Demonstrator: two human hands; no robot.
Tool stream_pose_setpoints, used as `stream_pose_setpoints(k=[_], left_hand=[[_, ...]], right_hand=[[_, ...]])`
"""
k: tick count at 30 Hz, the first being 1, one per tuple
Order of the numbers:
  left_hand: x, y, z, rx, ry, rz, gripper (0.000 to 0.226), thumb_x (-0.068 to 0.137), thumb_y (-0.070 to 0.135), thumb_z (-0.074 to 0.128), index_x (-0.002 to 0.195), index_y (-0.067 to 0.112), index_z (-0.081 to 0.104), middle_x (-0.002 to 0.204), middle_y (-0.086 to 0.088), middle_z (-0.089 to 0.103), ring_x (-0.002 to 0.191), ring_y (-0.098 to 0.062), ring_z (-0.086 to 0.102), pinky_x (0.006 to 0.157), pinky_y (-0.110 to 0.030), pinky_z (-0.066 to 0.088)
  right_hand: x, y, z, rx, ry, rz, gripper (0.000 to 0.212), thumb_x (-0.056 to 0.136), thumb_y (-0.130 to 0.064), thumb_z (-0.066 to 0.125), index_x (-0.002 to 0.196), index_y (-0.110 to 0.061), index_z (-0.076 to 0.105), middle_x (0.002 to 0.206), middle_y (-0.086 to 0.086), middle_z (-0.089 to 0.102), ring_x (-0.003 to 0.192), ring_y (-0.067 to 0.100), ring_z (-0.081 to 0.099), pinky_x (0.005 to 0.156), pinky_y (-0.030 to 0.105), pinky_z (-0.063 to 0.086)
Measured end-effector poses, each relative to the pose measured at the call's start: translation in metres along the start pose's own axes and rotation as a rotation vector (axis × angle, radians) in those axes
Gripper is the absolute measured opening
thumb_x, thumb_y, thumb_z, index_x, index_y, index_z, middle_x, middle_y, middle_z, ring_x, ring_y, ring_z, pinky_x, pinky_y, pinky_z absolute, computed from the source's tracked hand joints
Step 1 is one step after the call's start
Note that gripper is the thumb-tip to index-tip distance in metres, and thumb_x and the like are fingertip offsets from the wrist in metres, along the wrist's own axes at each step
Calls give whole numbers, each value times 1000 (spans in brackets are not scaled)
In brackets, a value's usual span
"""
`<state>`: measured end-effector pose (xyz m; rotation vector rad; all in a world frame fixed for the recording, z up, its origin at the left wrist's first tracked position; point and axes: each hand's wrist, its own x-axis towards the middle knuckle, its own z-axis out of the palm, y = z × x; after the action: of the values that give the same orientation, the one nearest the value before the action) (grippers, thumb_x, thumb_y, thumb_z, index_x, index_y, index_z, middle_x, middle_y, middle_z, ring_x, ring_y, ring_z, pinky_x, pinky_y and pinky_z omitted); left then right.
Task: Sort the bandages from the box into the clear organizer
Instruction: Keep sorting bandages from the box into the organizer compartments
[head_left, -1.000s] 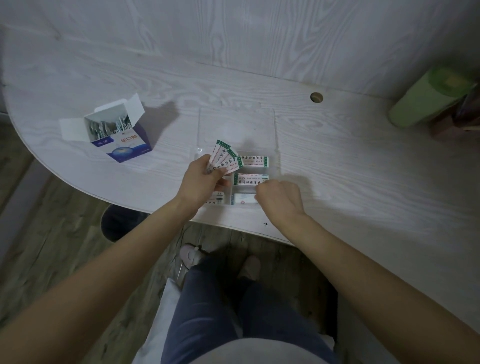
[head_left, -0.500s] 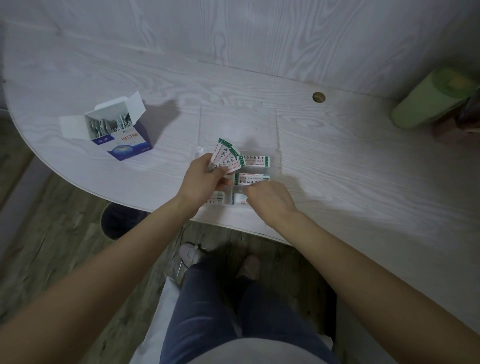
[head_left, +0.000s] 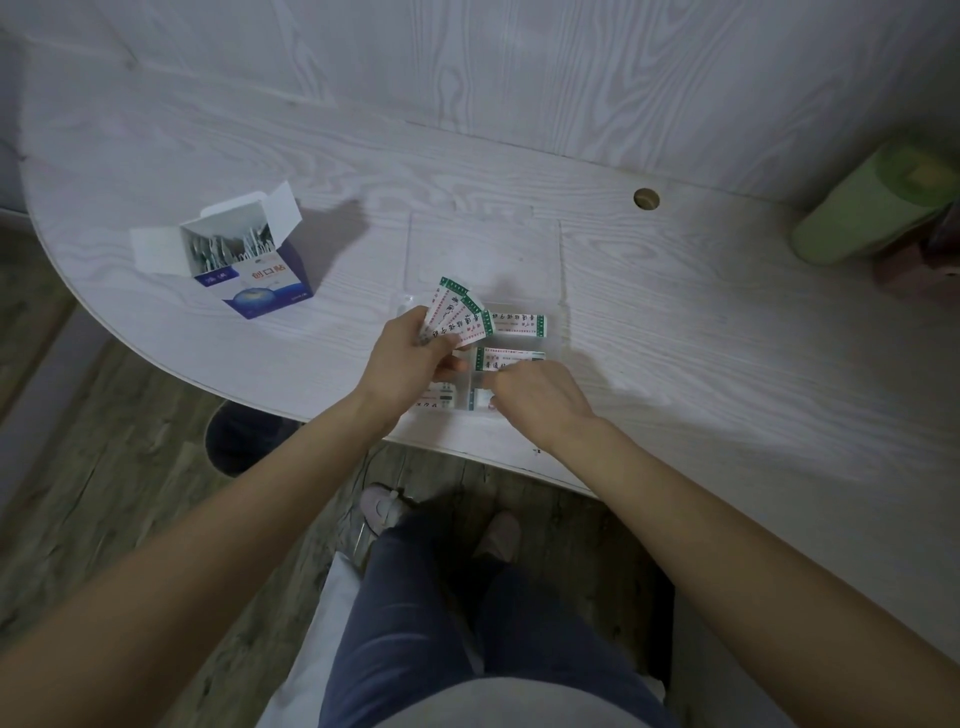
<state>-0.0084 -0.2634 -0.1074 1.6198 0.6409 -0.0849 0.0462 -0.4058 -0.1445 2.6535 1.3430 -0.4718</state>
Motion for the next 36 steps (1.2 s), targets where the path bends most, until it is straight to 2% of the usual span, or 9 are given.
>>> stream_pose_setpoints(k=[6, 10, 13, 17, 21, 24, 27, 32, 36], left_hand=[[2, 1, -1, 2, -9, -5, 15, 95, 3, 51, 108, 6, 57, 93, -3, 67, 68, -17, 66, 76, -36, 59], [1, 6, 1, -31, -39, -7, 15, 93, 1, 54, 107, 7, 57, 90, -2, 68, 64, -11, 68, 69, -28, 60], [1, 12, 5, -72, -96, -15, 18, 92, 1, 56, 109, 5, 58, 89, -6, 69, 64, -9, 69, 67, -25, 59], [1, 19, 5, -130, -171, -38, 23, 89, 1, 59, 112, 6, 60, 90, -7, 70, 67, -10, 69, 69, -23, 58], [1, 19, 0, -162, -226, -73, 20, 91, 7, 58, 111, 8, 62, 95, -7, 72, 76, -13, 70, 77, -26, 57], [0, 22, -4, -285, -209, -127, 16, 97, 16, 50, 104, 9, 63, 91, -8, 73, 74, -16, 70, 73, -24, 58], [0, 25, -11, -345, -205, -155, 21, 100, 17, 45, 100, 6, 63, 87, -8, 74, 73, -18, 71, 67, -23, 59], [4, 26, -21, -91, -154, -104, 17, 95, 13, 54, 104, 6, 66, 88, -7, 72, 69, -13, 68, 62, -26, 59], [7, 28, -22, -62, -79, -50, 15, 91, 7, 59, 105, 5, 66, 87, -5, 70, 66, -11, 68, 59, -24, 58]], right_hand=[[-11, 11, -13, 211, 72, 57, 24, 98, -19, 45, 109, -20, 66, 95, 2, 68, 85, 22, 63, 61, 27, 36], [-18, 26, -39, 886, 290, 244, 21, 95, -21, 57, 112, -18, 69, 108, -3, 70, 59, 6, 62, 55, 9, 41], [-13, 33, -53, 1185, 282, 324, 19, 88, -25, 66, 104, -15, 67, 102, -1, 71, 58, 8, 66, 48, 9, 42], [-10, 35, -57, 1312, 250, 349, 11, 82, -18, 73, 86, -17, 62, 84, -1, 70, 60, 8, 66, 47, 14, 43], [-12, 34, -58, 1440, 266, 395, 17, 83, -10, 71, 76, -12, 56, 79, 5, 69, 55, 4, 63, 45, 16, 42], [-13, 30, -59, 1543, 257, 394, 16, 84, -1, 68, 80, -7, 54, 78, 5, 69, 51, 6, 63, 46, 17, 42], [-11, 28, -63, 1557, 255, 392, 16, 84, 0, 68, 99, -1, 62, 81, 5, 70, 51, 6, 62, 51, 15, 47], [-3, 26, -69, 1528, 214, 346, 21, 83, 2, 68, 103, 1, 65, 83, 9, 70, 56, 4, 64, 61, 15, 53], [4, 19, -71, 1501, 233, 395, 12, 83, 0, 68, 95, 2, 65, 90, 15, 71, 56, 7, 64, 54, 15, 50]])
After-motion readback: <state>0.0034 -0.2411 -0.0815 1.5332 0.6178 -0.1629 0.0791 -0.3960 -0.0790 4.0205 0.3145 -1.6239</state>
